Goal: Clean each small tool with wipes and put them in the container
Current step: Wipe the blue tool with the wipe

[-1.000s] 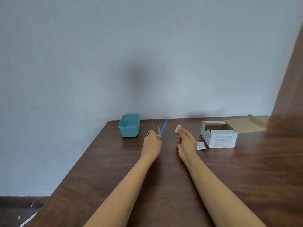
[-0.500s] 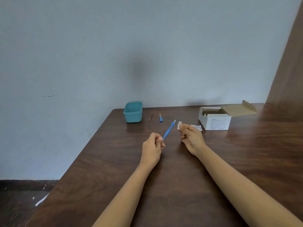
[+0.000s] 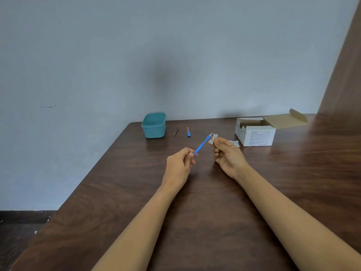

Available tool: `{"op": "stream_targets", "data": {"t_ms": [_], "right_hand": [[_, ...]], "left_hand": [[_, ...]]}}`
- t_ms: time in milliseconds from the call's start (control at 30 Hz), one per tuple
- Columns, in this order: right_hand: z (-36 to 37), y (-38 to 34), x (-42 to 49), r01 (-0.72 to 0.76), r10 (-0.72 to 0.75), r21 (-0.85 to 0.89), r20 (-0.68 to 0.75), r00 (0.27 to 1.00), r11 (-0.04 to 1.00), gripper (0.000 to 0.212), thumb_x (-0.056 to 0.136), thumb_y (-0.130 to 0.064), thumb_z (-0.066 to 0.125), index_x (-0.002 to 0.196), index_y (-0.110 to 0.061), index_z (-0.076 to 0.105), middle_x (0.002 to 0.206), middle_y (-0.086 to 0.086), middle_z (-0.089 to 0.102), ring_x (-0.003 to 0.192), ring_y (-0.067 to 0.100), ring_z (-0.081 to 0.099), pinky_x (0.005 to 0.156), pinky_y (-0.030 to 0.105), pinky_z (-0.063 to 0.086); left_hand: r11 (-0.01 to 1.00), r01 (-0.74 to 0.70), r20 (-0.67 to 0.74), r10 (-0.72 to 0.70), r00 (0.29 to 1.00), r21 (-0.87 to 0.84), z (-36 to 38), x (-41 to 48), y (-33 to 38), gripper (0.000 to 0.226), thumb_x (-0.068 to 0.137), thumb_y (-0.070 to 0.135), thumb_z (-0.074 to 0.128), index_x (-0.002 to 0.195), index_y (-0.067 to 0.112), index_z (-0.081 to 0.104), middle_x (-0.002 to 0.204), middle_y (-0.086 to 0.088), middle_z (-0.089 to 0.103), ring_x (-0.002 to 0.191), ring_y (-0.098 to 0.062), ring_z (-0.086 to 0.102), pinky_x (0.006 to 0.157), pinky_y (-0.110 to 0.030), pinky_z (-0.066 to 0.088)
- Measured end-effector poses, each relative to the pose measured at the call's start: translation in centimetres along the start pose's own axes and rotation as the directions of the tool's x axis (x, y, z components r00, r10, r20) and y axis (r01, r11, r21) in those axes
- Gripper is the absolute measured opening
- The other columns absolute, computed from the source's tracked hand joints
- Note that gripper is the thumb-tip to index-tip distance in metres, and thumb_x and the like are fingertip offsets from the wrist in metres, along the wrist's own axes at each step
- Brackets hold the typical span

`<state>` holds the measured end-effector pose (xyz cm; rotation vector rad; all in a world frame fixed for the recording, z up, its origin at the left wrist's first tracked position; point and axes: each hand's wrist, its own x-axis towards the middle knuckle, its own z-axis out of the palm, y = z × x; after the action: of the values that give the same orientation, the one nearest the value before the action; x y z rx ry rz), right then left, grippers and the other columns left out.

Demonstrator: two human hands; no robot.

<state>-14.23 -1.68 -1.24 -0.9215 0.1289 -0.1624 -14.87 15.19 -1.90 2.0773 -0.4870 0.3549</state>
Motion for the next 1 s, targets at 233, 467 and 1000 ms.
{"op": "stream_targets", "data": {"t_ms": [233,467,1000], "right_hand": [[-0.16,-0.03,0.50,-0.023,0.023,-0.003,-0.011,1.000,1.000,0.009,0.089,-0.005,0.060,0.087,-0.010,0.068,0.076,0.003,0.068,0.052,0.003,0.052,0.051,0.015,0.044],[-0.35,-0.19,0.52,-0.027,0.028,-0.022,0.016,0.999,0.999,0.009,0.089,-0.008,0.060,0.092,-0.010,0.069,0.080,0.003,0.068,0.057,0.005,0.053,0.052,0.016,0.046],[0.39,0.26,0.20,0.045,-0.051,-0.109,-0.054,0.997,0.993,0.004,0.081,-0.009,0.071,0.085,-0.011,0.070,0.077,0.001,0.061,0.055,0.003,0.045,0.047,0.014,0.039]], "left_hand": [[0.999,-0.038,-0.005,0.038,0.999,0.023,0.18,0.31,-0.17,0.023,0.101,0.019,0.045,0.096,0.021,0.067,0.077,0.006,0.064,0.074,-0.008,0.060,0.065,-0.012,0.047],[0.999,-0.032,0.008,0.032,0.999,0.040,0.20,0.32,-0.32,0.022,0.100,0.018,0.046,0.096,0.021,0.068,0.076,0.006,0.064,0.072,-0.008,0.060,0.066,-0.018,0.049],[0.997,-0.012,0.047,0.008,0.999,0.074,0.20,0.08,0.20,0.017,0.096,0.018,0.054,0.094,0.023,0.070,0.071,0.010,0.065,0.067,0.003,0.058,0.062,-0.004,0.043]]}}
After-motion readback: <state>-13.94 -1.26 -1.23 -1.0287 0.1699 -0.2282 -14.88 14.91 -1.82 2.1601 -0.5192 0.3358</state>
